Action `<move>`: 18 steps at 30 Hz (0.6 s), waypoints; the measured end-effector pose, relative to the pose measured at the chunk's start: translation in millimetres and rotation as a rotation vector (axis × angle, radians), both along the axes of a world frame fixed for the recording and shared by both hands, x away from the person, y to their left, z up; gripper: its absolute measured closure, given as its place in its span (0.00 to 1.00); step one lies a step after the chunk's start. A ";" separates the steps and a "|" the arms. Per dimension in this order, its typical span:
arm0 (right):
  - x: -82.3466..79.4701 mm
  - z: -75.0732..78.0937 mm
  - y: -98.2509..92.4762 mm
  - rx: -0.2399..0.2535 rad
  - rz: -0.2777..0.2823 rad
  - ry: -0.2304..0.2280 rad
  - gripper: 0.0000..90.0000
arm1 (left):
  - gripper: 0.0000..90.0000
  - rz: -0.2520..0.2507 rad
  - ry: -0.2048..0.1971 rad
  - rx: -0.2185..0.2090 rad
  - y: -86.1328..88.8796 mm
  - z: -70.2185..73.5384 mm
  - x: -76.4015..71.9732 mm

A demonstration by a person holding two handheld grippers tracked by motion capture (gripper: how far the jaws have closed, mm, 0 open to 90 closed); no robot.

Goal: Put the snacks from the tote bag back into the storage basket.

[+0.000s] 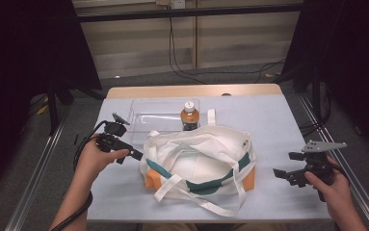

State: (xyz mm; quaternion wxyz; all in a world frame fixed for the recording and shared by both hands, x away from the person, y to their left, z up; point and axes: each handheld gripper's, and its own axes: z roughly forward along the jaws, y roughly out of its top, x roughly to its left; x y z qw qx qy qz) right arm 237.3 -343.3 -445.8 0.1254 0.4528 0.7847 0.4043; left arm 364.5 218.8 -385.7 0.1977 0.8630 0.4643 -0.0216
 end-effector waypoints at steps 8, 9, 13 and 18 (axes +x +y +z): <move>0.0 -0.4 -0.2 -0.002 0.000 0.002 0.04 | 0.13 0.024 0.005 -0.022 8.6 -10.9 -3.1; -0.1 -0.5 -0.3 -0.002 0.000 0.004 0.04 | 0.13 0.026 0.002 -0.017 9.1 -11.4 -4.1; -0.3 0.0 -0.4 0.001 -0.006 0.006 0.04 | 0.13 0.039 -0.001 -0.031 12.5 -13.1 -5.8; -0.3 -0.2 -0.3 0.000 -0.002 0.004 0.04 | 0.13 0.041 -0.012 -0.028 13.9 -17.4 -8.9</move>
